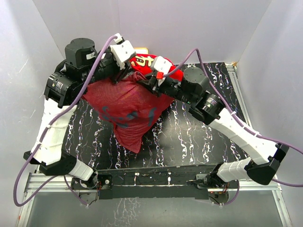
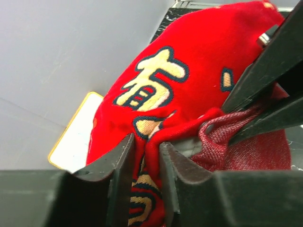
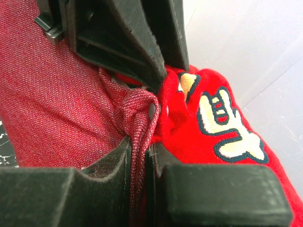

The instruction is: Remove the pillowcase from the pillow

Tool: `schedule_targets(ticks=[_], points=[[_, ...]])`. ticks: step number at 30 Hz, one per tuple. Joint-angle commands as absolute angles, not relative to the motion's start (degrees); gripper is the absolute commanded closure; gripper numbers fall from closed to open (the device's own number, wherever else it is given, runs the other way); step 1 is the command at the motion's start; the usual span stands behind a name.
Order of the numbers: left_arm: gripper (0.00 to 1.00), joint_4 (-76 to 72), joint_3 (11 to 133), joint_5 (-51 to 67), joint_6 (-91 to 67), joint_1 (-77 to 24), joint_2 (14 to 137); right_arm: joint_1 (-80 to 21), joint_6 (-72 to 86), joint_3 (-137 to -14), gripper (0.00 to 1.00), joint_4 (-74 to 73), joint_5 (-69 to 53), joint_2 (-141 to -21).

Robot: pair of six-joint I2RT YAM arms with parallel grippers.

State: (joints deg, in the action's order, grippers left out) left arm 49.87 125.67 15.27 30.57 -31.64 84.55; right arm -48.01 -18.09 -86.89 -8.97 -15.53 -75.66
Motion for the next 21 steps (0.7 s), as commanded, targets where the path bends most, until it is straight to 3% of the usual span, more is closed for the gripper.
schedule_targets(ticks=[1,4,7,12,21], points=[[0.86,51.5,129.9,15.8,27.8,-31.0,86.9,-49.1,-18.4,-87.1,0.92,-14.7,-16.6,-75.3],[1.0,44.4,129.0,15.1,25.0,-31.0,85.5,-49.1,-19.0,-86.6,0.82,-14.7,-15.2,-73.3],[1.0,38.3,128.3,16.4,22.4,-31.0,83.9,-49.1,-21.6,-87.4,0.69,-16.2,-15.2,-71.5],[1.0,40.6,136.8,23.8,15.0,-31.0,88.0,-49.1,-28.5,-94.5,0.37,-20.9,-17.7,-71.3],[1.0,41.8,138.5,28.8,9.5,-31.0,89.5,-51.3,-39.4,-109.4,0.29,-31.1,-25.1,-75.6]])
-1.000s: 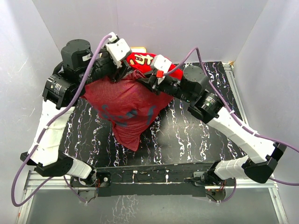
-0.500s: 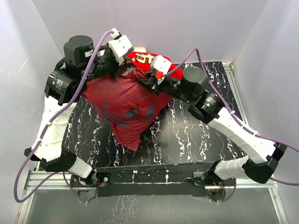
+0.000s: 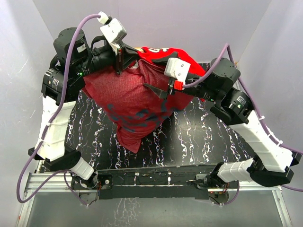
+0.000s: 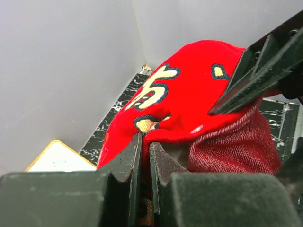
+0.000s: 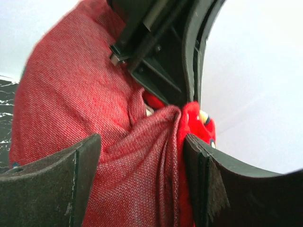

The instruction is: Remove the pillowcase from the pillow

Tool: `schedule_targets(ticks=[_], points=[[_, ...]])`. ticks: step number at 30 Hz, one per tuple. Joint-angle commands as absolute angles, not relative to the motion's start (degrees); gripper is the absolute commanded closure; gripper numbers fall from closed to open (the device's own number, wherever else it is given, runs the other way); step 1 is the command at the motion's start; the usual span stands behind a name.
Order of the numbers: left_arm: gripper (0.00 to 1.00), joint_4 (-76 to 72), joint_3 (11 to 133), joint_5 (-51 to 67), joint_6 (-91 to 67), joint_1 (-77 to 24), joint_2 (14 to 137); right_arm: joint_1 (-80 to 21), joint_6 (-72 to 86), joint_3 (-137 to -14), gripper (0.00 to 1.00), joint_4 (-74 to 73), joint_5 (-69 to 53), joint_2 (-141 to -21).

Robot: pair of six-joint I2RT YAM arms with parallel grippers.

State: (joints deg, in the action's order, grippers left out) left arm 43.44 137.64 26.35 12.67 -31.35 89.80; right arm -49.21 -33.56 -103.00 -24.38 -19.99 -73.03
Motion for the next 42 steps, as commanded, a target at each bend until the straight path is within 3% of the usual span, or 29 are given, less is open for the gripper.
schedule_targets(ticks=[1,18,22,29,37,42], points=[[1.0,41.9,138.2,29.2,9.1,-31.0,89.6,-52.0,-40.1,-110.9,0.3,-32.4,-24.9,-76.4],[1.0,42.6,133.8,32.5,5.6,-31.1,89.2,-54.5,-42.6,-120.7,0.33,-38.7,-16.9,-81.9],[1.0,42.8,135.0,34.0,3.5,-31.1,89.2,-54.6,-42.7,-118.1,0.34,-38.9,-11.6,-82.5],[1.0,41.6,135.4,36.6,0.4,-31.1,88.3,-54.5,-39.3,-116.4,0.43,-39.6,-6.7,-85.7],[1.0,39.6,137.6,38.6,-2.3,-31.0,88.1,-54.4,-33.1,-114.3,0.74,-34.8,-7.2,-86.1],[1.0,38.5,137.0,36.8,0.9,-31.1,87.9,-54.4,-28.3,-113.6,0.91,-33.0,-14.9,-86.3]])
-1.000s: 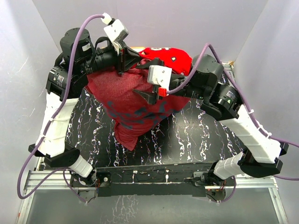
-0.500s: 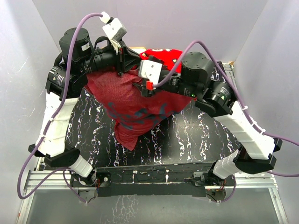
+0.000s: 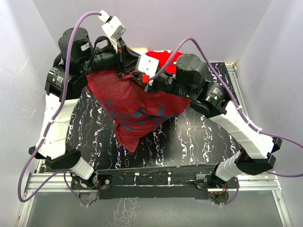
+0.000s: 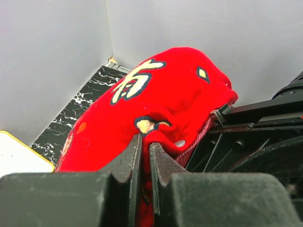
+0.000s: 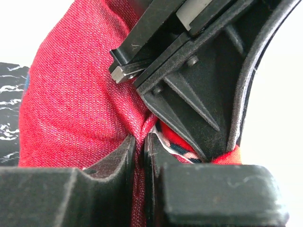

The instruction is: Remove the pillowcase from the pillow

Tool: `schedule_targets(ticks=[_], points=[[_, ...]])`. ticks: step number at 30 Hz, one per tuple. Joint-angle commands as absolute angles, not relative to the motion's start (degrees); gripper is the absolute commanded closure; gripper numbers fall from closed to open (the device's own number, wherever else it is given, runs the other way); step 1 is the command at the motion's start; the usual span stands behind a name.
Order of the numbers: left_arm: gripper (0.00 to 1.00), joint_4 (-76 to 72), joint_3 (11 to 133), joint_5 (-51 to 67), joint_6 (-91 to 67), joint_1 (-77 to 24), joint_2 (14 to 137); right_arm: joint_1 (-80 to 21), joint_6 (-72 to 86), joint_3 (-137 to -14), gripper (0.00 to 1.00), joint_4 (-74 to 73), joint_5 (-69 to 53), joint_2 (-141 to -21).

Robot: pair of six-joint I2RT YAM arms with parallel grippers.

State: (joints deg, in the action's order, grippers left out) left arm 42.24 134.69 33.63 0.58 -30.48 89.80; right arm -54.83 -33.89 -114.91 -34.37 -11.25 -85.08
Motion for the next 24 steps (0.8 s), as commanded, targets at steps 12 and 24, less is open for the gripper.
schedule_targets(ticks=[12,24], points=[[1.0,29.7,131.5,22.1,30.5,-31.1,85.9,-54.5,-15.8,-100.8,0.92,-26.1,-28.8,-81.3],[1.0,25.4,135.1,13.6,44.4,-32.0,89.4,-58.1,-12.7,-94.0,0.92,-27.2,-31.5,-80.4]])
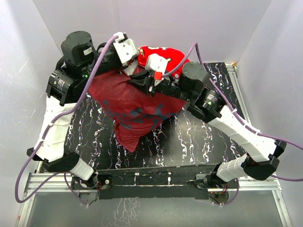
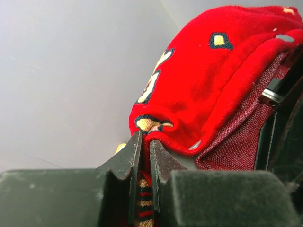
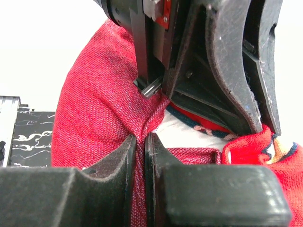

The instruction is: Remove the pillowcase from the pillow

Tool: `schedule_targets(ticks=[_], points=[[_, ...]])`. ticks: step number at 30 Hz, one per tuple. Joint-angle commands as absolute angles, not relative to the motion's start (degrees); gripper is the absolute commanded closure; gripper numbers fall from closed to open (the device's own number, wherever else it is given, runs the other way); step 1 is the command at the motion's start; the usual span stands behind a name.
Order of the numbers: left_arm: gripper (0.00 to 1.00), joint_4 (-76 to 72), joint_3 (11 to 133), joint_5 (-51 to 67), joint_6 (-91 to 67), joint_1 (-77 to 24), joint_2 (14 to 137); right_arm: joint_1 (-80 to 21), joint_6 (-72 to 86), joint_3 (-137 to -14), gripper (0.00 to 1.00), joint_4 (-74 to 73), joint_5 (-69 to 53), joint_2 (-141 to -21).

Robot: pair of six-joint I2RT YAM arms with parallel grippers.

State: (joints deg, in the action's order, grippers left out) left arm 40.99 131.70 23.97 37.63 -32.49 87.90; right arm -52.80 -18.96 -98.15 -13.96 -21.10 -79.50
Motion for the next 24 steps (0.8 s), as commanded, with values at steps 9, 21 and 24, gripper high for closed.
schedule_targets(ticks=[9,21,24], points=[[1.0,21.0,136.9,8.8,48.7,-37.3,92.8,-66.3,-12.5,-89.4,0.92,-32.0,-31.7,-82.8],[1.0,17.9,130.1,-5.7,49.4,-40.7,91.1,-66.7,-7.2,-82.8,0.85,-19.8,-21.1,-70.5],[1.0,15.7,130.3,-11.4,51.2,-40.8,92.1,-66.7,-5.4,-80.6,0.86,-18.3,-19.5,-64.9]])
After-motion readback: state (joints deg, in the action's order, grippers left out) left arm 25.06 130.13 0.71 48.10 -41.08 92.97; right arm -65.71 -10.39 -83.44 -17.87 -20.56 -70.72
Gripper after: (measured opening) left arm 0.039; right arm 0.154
